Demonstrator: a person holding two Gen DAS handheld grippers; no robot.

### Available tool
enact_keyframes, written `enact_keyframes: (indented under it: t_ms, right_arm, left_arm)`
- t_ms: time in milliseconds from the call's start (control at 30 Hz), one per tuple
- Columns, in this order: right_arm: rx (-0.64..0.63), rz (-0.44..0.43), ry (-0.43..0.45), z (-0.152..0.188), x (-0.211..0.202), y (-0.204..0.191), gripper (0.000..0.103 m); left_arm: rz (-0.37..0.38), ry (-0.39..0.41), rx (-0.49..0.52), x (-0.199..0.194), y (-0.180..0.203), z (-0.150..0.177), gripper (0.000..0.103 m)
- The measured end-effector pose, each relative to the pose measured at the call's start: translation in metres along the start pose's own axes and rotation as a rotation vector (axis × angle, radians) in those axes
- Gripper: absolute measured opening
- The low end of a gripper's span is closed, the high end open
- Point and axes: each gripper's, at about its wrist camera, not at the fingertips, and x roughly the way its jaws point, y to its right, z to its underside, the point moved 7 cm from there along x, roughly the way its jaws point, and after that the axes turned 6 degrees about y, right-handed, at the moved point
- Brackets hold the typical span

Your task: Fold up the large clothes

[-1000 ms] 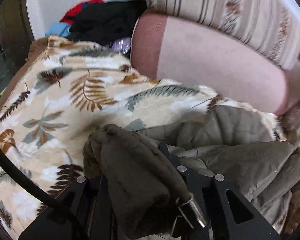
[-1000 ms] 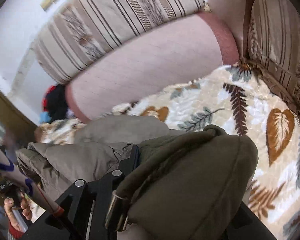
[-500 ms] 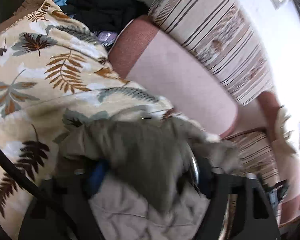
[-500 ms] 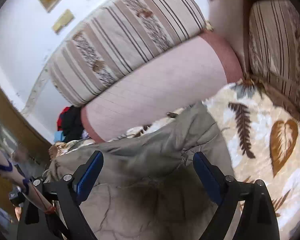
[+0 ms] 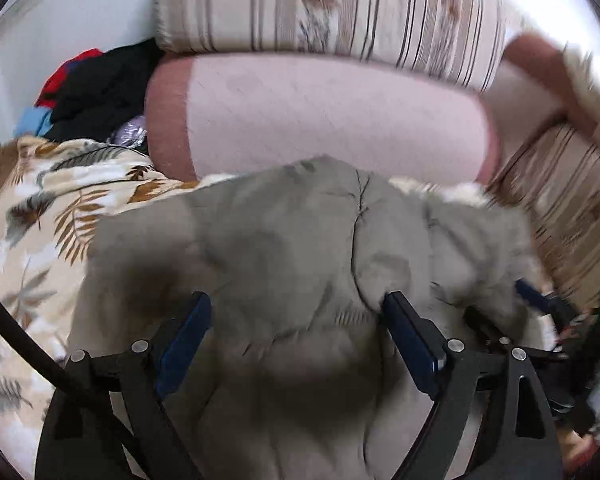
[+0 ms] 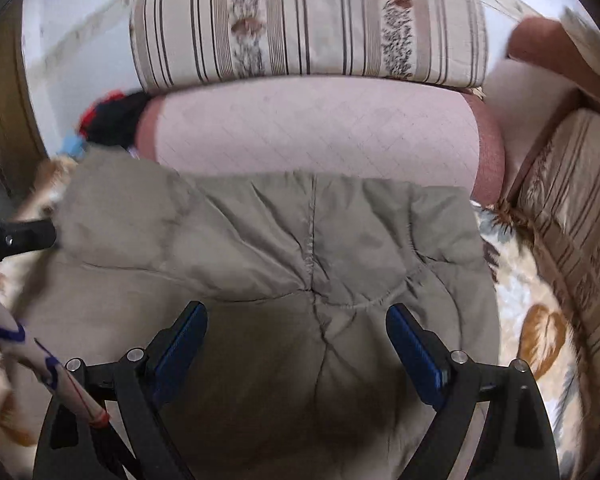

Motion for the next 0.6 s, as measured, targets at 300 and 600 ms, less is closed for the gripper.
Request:
enact_keyframes:
  t_ms: [300,600]
  right_arm:
    - [0.102,-0.003,-0.065,-0.015,0.076,0.04,0.094]
    - [0.215,-0.071,-0.092,-0.014,0.125,0.058,0.099]
  left_arm:
    - [-0.102,-0.058,0.027,0.1,-0.012,-0.026,0.1]
    - [-0.031,-0.052,-0.048,0.133,-0.021,-0.034,0.103]
